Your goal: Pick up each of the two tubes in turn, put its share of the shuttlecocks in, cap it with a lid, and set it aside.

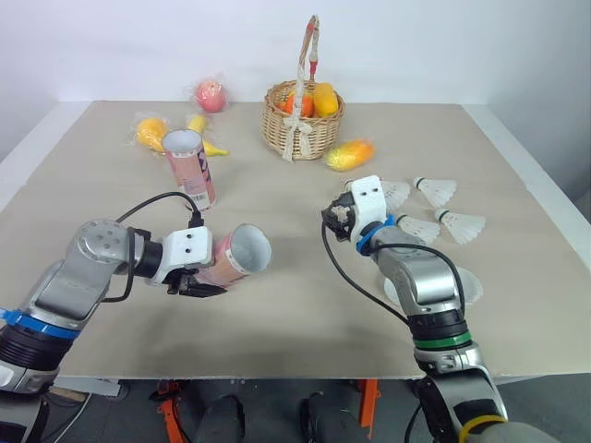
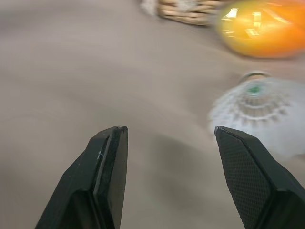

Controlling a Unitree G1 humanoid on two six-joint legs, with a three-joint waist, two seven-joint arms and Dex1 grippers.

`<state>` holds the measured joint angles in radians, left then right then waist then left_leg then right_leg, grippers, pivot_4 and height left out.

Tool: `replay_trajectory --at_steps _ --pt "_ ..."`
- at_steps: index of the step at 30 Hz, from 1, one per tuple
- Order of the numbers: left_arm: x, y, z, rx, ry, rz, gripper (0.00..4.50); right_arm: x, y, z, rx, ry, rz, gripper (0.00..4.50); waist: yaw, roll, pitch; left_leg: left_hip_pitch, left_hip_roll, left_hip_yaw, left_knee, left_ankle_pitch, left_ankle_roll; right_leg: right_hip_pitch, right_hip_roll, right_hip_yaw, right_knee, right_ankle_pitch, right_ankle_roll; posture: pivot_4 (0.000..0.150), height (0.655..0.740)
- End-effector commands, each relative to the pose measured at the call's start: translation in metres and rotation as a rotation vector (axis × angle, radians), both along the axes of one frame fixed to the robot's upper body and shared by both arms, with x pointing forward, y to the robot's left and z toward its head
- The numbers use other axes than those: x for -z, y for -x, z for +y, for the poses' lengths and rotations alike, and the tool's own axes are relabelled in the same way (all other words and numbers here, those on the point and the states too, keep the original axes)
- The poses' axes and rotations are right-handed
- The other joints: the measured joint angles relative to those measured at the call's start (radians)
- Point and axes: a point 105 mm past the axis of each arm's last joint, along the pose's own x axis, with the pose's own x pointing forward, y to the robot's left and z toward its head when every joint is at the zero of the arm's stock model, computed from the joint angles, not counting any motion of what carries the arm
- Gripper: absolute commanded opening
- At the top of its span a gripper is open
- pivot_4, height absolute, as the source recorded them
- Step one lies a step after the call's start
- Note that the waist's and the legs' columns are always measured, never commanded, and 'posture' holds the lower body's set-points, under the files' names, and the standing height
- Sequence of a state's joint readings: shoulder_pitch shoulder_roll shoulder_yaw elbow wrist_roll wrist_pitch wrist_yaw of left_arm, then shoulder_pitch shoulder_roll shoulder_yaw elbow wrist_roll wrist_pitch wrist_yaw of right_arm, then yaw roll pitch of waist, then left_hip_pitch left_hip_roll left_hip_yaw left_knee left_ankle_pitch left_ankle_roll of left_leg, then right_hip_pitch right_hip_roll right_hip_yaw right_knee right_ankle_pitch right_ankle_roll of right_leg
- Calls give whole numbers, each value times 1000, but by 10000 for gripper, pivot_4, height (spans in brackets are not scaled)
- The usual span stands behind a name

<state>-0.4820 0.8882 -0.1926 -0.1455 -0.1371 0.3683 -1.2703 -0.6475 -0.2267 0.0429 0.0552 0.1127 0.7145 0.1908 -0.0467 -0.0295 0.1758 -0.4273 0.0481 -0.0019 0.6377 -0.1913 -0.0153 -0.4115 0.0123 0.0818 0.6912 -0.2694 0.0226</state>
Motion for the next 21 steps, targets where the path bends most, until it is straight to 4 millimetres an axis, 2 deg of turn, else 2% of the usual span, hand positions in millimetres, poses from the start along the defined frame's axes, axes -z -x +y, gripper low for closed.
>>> replay_trajectory --at_steps 1,9,17,20,21 --pt "-6 3 -1 3 0 -28 29212 -17 -9 -1 29 -3 -68 31532 0 0 0 0 0 0 0 0 0 0 0 0 0 0 0 1500 7400" --pt "-7 6 -3 -8 16 -27 29212 -4 -33 -6 85 75 -74 31532 -2 0 0 0 0 0 0 0 0 0 0 0 0 0 0 1500 7400" --pt "-8 10 -2 -24 16 -26 29212 4 -55 -3 115 120 -67 31532 -4 0 0 0 0 1 -1 0 0 0 0 1 0 0 0 1500 7400" --pt "-7 13 -2 -30 16 -22 29212 1 -57 -2 109 90 -91 23285 -5 0 0 0 0 0 -1 0 0 0 0 1 0 0 0 1500 7400" --pt "-7 13 -2 -33 16 -21 29212 0 -57 -1 103 81 -95 18471 -5 0 0 0 0 0 -2 0 0 0 0 1 0 0 0 1500 7400"
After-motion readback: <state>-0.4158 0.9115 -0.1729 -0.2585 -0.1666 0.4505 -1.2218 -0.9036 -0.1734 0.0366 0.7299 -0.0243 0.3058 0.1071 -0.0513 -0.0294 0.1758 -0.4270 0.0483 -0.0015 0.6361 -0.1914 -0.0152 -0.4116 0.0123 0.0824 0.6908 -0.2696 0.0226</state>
